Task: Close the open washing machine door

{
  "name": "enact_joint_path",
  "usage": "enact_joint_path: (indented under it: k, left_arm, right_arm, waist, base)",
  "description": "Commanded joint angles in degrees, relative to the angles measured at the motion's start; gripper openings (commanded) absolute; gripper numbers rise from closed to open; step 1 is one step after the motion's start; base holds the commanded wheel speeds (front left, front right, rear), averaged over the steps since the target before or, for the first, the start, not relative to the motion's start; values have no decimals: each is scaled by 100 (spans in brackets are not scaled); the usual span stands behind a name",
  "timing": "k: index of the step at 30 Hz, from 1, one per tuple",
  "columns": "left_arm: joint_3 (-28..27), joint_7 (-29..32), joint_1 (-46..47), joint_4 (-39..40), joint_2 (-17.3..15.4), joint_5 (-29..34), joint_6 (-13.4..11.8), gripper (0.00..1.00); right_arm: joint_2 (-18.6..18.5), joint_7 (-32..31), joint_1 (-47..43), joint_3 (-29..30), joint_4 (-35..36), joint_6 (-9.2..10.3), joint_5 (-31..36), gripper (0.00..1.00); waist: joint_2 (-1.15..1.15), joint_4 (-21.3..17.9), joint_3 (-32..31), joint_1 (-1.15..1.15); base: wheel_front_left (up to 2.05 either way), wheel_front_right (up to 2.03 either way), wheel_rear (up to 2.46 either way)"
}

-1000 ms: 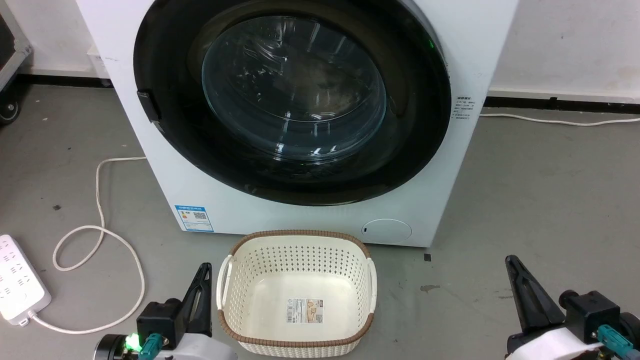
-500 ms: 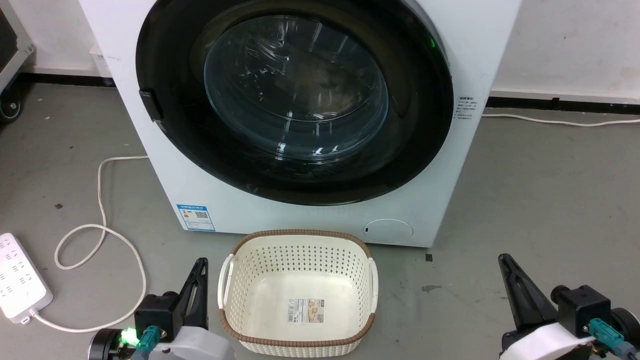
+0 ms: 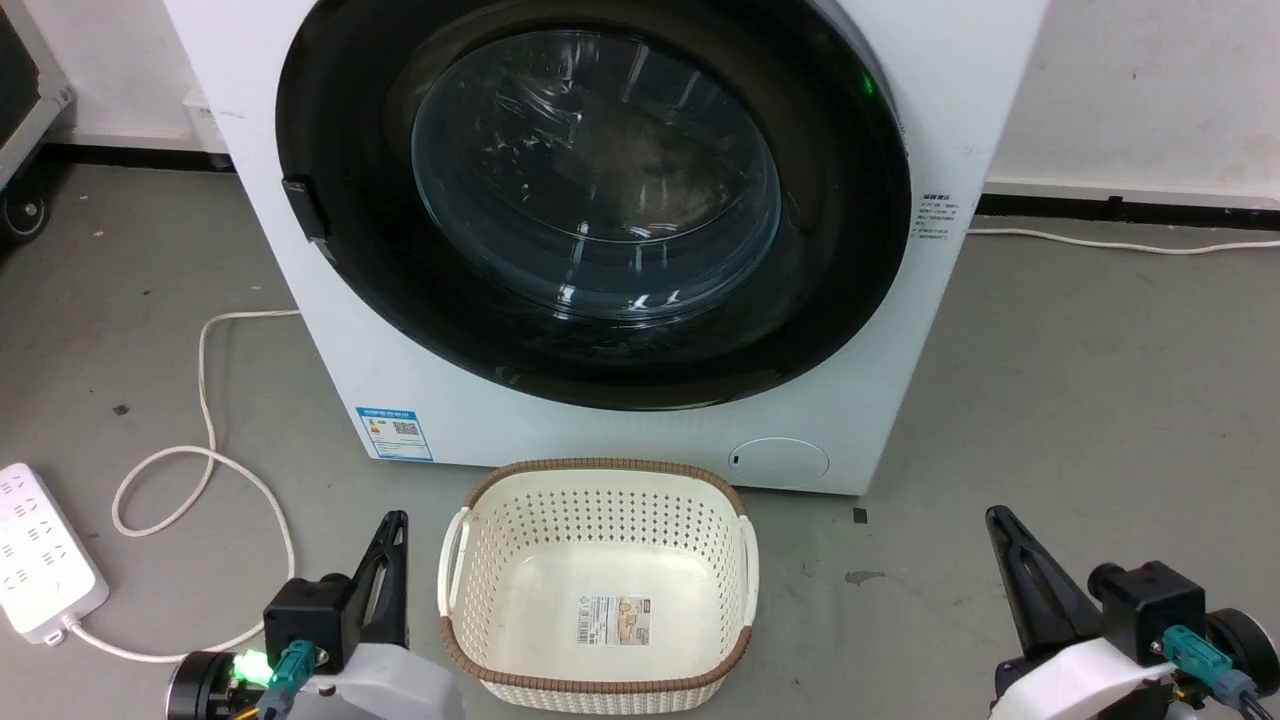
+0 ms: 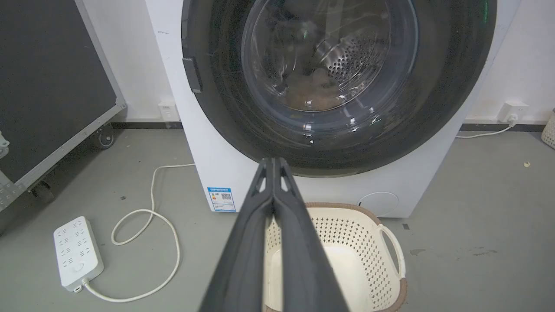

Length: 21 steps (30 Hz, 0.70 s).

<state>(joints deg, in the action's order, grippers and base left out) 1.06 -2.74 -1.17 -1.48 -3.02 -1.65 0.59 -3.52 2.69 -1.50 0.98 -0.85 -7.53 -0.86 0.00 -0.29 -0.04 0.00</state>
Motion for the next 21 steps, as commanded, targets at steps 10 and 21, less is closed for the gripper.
enact_joint_path:
  k: [10, 21]
  left_arm:
    - [-57, 136, 94, 81, 10, 97, -47, 0]
    - [-106, 274, 117, 148, 14, 165, -59, 0]
  right_arm:
    - [47, -130, 121, -54, 59, 4, 57, 0]
    - [64, -269, 150, -98, 85, 4, 86, 0]
  waist:
    - [0, 14, 2, 0]
    - [0, 29, 4, 0]
  base:
    - [0, 0, 0]
    - [0, 0, 0]
